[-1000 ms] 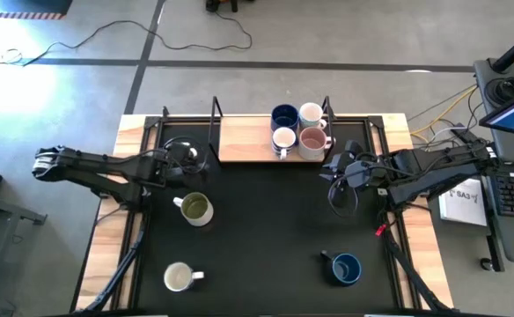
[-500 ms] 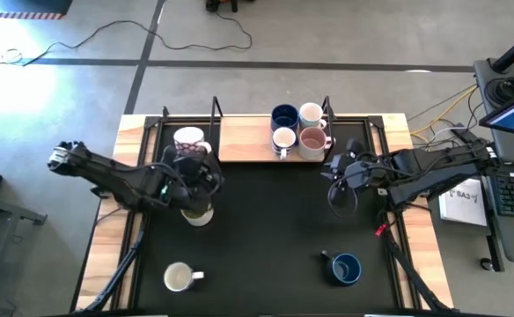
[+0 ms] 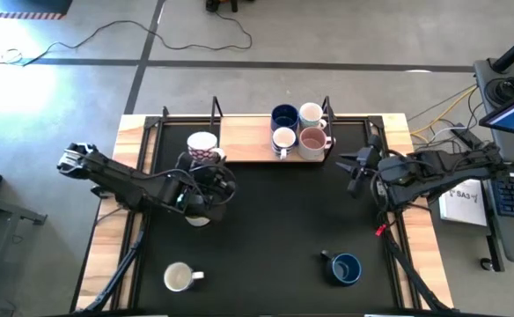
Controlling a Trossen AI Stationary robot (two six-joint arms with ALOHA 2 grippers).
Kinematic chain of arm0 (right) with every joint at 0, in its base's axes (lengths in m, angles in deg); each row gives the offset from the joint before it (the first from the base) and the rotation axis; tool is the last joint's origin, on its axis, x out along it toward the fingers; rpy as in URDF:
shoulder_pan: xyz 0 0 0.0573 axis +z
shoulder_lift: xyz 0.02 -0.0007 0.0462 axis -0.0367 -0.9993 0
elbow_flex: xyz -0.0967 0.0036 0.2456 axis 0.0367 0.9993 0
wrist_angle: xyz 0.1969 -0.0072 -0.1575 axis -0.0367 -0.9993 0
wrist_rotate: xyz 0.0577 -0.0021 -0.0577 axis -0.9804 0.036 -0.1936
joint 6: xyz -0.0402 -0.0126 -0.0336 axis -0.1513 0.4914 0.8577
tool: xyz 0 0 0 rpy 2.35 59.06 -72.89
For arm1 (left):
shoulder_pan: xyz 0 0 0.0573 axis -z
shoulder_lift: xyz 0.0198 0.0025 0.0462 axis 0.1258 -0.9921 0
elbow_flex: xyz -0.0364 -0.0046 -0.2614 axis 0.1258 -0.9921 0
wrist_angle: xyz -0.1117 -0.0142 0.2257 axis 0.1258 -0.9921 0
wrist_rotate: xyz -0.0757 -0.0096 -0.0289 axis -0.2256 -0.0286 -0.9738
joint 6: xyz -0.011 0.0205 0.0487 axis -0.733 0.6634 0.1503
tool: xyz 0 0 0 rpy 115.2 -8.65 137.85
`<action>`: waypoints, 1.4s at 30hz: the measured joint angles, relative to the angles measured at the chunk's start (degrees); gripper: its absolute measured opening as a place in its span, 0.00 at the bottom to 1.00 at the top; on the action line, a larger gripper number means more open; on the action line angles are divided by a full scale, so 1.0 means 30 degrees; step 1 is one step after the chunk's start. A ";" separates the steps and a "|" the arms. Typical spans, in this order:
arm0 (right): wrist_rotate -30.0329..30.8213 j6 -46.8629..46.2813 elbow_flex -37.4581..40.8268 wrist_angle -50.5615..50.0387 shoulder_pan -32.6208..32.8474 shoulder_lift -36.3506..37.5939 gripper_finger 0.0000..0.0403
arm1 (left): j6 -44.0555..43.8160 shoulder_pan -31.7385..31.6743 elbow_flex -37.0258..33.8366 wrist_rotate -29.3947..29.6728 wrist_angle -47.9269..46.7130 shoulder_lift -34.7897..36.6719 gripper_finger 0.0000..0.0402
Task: Place coffee mugs
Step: Put the red mug on the shelf
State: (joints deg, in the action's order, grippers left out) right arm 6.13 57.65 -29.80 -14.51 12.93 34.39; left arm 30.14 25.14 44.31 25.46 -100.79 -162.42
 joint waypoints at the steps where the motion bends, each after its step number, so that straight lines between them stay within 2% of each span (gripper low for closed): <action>1: -0.0006 0.0076 0.0594 0.0517 0.0000 0.0504 0.30 | 0.0589 -0.0007 0.0000 -0.0007 0.0683 -0.0126 0.02; 6: -0.0013 0.0211 0.2867 0.2453 0.0000 0.2284 0.30 | 0.4279 -0.0003 0.0000 -0.0382 0.4693 -0.0754 0.02; 11: -0.0018 0.0211 0.3930 0.3001 0.0007 0.3050 0.30 | 0.8401 -0.0078 0.0000 -0.0882 0.8620 -0.1933 0.02; 13: -0.0013 0.0211 0.4142 0.3048 0.0006 0.3155 0.30 | 0.9194 -0.0284 0.0000 -0.0896 0.9521 -0.2442 0.02; 22: -0.0013 0.0211 0.4396 0.3263 0.0007 0.3133 0.30 | 0.9573 -0.1858 0.0000 0.0477 1.1637 -0.4924 0.02; 31: -0.0118 0.0218 0.4403 0.3244 0.0007 0.3104 0.30 | 0.9719 -0.3257 0.0000 -0.0162 1.3870 -0.7055 0.02; 37: -0.0225 0.0218 0.4403 0.3254 0.0007 0.3097 0.30 | 1.0027 -0.3634 0.0000 -0.2544 1.4496 -0.7673 0.02; 39: -0.0225 0.0218 0.4403 0.3256 0.0007 0.3097 0.30 | 1.0912 -0.3636 -0.0005 -0.2840 1.4985 -0.7897 0.02; 42: -0.0225 0.0218 0.4403 0.3257 0.0007 0.3097 0.30 | 1.2697 -0.3632 -0.0007 -0.4538 1.6290 -0.8038 0.02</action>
State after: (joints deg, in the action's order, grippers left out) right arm 5.45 58.31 -16.59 -4.74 12.96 43.68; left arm 68.24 14.24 44.29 11.85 -51.92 -186.53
